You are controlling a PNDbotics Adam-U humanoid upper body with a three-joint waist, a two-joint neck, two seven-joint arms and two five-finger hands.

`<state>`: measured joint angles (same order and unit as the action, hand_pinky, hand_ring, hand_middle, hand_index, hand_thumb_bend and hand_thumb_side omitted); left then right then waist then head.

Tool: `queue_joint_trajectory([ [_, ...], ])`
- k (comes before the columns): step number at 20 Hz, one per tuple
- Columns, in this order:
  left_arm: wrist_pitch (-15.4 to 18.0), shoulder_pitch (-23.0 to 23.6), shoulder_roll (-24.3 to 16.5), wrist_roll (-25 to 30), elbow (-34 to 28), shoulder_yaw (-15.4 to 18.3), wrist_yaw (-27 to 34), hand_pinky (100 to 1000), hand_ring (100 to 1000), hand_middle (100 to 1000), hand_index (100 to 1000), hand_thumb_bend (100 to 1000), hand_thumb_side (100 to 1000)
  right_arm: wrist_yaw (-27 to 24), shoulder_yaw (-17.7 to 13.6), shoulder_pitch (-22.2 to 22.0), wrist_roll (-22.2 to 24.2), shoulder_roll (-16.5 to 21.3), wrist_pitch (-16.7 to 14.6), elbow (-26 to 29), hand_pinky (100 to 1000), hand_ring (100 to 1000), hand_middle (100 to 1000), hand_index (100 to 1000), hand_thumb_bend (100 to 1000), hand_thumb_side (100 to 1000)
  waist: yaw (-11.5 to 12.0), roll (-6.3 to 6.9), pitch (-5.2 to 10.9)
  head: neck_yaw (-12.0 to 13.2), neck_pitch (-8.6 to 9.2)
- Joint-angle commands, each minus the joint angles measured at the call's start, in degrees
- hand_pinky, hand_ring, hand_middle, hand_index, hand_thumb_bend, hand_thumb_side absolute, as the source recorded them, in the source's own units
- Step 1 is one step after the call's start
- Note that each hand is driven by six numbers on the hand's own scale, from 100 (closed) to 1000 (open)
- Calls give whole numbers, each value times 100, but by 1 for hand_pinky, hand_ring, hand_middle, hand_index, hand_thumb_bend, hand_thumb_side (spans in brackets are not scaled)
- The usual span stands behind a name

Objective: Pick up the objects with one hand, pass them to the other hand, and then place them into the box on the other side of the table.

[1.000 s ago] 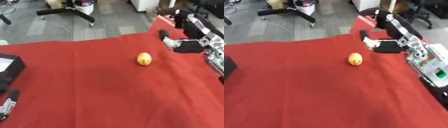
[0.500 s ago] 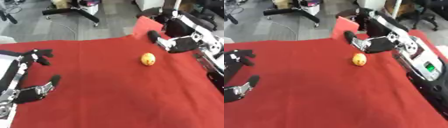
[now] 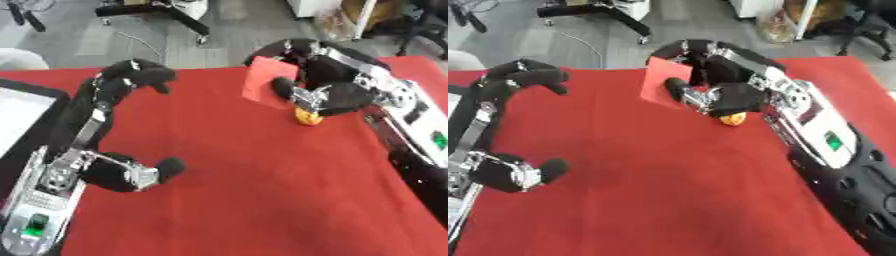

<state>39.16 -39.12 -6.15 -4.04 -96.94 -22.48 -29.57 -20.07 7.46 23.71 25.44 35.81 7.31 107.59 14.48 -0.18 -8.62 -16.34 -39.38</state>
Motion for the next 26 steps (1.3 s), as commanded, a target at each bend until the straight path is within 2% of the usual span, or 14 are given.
queue_joint_trajectory([
  [1,11,-8,-214,-364,-565,82,202,659,621,708,845,514,543,255,103,197,190,57,-78,-354,601,692,413,338,100,231,-40,-111,194,73,-43],
  [5,-88,57,-434,-784,-1142,262,266,681,646,722,847,524,524,298,289,439,525,79,-292,-874,610,698,413,339,100,235,-98,-164,216,173,-33],
  [8,-115,92,-513,-846,-1332,247,272,679,648,727,848,526,521,176,378,525,890,78,-427,-1112,609,699,411,338,100,258,-113,-153,215,198,-16],
  [13,-15,110,-528,-656,-1281,166,328,679,651,734,852,529,520,47,518,499,1639,81,-658,-1020,611,698,411,339,100,250,-106,-162,212,184,-29],
  [16,36,93,-522,-521,-1110,130,343,669,644,732,854,525,524,-77,537,405,1883,101,-742,-886,609,697,410,338,100,259,-114,-171,214,188,-37],
  [21,89,-113,-390,-168,-475,-131,462,648,624,725,856,524,544,-412,394,88,1701,189,-731,-330,609,701,411,337,100,247,-94,-221,228,184,-95],
  [22,76,-191,-289,-47,-266,-185,470,645,619,723,858,524,554,-480,353,16,1615,254,-754,-146,612,701,412,336,100,217,-81,-249,258,169,-131],
  [26,269,-495,513,350,768,-286,85,638,610,716,856,525,564,-891,152,22,1208,605,-867,591,611,700,413,335,100,197,-5,-314,321,1,-179],
])
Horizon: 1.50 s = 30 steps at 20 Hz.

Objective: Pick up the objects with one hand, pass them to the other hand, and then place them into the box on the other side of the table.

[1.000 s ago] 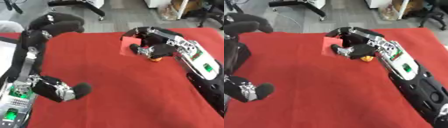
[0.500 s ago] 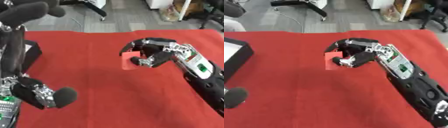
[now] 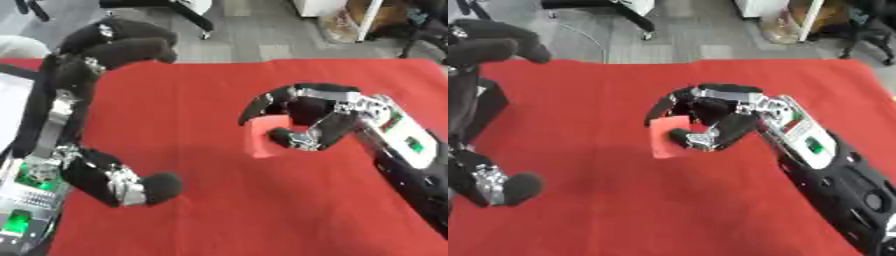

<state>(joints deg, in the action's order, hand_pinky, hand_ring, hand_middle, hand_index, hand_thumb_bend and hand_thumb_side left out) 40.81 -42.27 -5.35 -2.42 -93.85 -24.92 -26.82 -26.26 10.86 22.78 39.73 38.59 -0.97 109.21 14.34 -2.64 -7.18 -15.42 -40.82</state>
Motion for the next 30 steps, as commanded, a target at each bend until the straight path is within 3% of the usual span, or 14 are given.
queue_joint_trajectory([
  [1,174,-224,656,206,686,-36,-305,636,609,715,856,527,565,-422,-238,172,-323,341,-9,485,611,700,413,335,100,198,23,-68,169,-129,-34],
  [4,320,-265,1072,54,964,94,-526,637,622,723,858,544,563,-710,-272,199,-531,231,260,532,604,695,406,331,100,224,15,-93,101,-158,39],
  [6,159,-168,1262,-162,903,305,-566,624,615,715,854,544,557,-638,-144,214,-565,206,450,537,605,697,409,332,100,218,4,-133,39,-104,87],
  [9,-33,-87,1329,-256,731,401,-706,627,615,714,853,536,552,-488,90,255,-514,212,667,538,602,695,404,333,100,259,-25,-141,-46,6,181],
  [14,-5,-51,1355,-202,601,371,-993,628,611,705,845,528,539,-927,233,308,-568,208,1215,538,600,690,400,336,100,309,-53,-112,-151,38,252],
  [18,2,-34,1374,-323,593,354,-1215,630,611,701,840,512,527,-1132,275,329,-421,211,1447,538,600,687,397,337,100,324,-72,-93,-186,3,275],
  [23,41,-43,1371,-449,631,280,-1440,636,613,698,836,513,515,-1337,252,328,-272,200,1566,538,601,688,396,338,100,329,-92,-85,-174,-18,267],
  [30,243,-62,1348,84,807,190,-1858,647,602,671,823,484,501,-1471,230,313,-10,179,1541,538,603,689,396,338,100,331,-98,-89,-173,-36,223],
])
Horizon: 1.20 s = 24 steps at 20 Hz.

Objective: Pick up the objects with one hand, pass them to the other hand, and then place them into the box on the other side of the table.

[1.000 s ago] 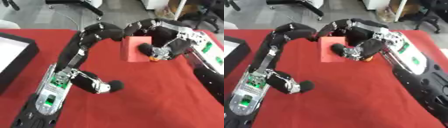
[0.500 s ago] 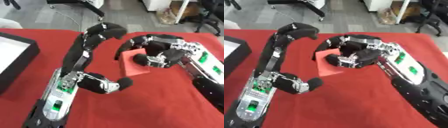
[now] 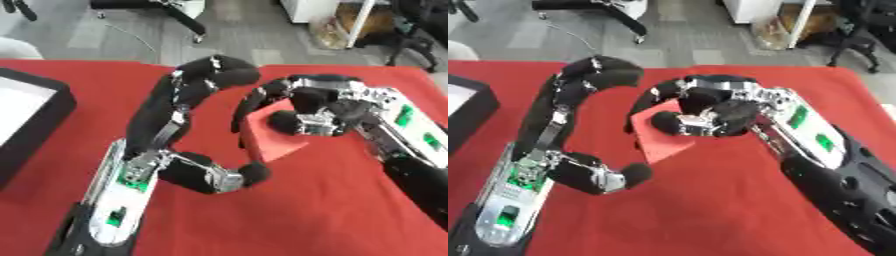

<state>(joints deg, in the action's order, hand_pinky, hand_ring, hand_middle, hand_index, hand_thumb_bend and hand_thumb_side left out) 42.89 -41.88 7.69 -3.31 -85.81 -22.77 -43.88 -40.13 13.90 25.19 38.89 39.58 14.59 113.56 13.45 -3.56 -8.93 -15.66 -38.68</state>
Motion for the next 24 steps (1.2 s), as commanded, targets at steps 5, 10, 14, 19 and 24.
queue_joint_trajectory([
  [5,-124,-121,37,435,125,-54,-459,647,593,652,819,499,520,-106,-125,60,125,71,-96,103,604,690,397,338,100,324,-13,2,4,-9,-21],
  [10,-219,-132,37,663,211,-105,-570,641,576,630,806,505,530,-91,-152,43,136,60,-178,103,604,690,397,337,100,319,-18,-3,11,-3,-25],
  [14,-284,-137,38,763,233,-118,-615,636,564,624,805,511,537,-78,-163,39,151,48,-234,103,604,690,397,337,100,317,-20,-7,5,-4,-32],
  [19,-339,-143,41,841,258,-152,-653,621,531,590,784,481,508,-86,-184,33,155,36,-278,103,605,690,397,337,100,314,-27,-10,4,2,-45],
  [24,-350,-154,29,903,258,-176,-703,616,520,578,774,453,478,-117,-204,14,116,23,-253,103,605,689,397,339,100,321,-43,-8,5,8,-47],
])
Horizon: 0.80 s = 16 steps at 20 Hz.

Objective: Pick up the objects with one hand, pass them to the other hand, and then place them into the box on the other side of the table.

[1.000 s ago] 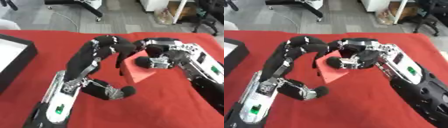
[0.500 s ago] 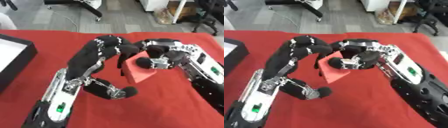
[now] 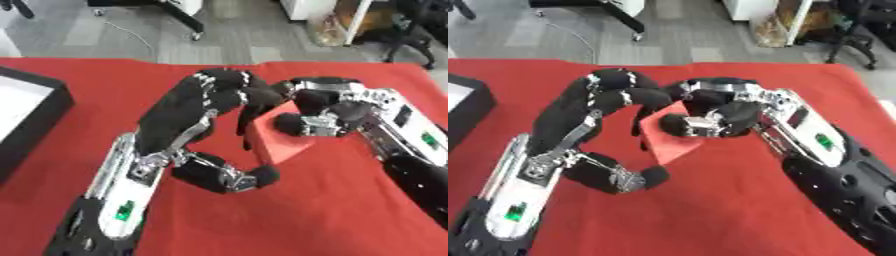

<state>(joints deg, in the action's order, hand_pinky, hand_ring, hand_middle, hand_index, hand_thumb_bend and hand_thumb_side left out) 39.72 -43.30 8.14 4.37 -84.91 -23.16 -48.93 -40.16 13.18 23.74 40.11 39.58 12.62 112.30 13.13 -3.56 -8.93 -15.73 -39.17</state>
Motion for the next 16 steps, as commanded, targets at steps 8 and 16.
queue_joint_trajectory([
  [8,96,-34,-43,269,125,-220,-549,658,554,606,799,513,485,-350,-259,160,-172,-21,176,229,606,687,394,340,100,333,-45,9,6,46,-19],
  [16,153,-39,-80,244,67,-268,-929,683,574,620,813,551,487,-584,-402,154,-520,-48,584,229,603,684,389,342,100,345,-75,21,4,39,-37],
])
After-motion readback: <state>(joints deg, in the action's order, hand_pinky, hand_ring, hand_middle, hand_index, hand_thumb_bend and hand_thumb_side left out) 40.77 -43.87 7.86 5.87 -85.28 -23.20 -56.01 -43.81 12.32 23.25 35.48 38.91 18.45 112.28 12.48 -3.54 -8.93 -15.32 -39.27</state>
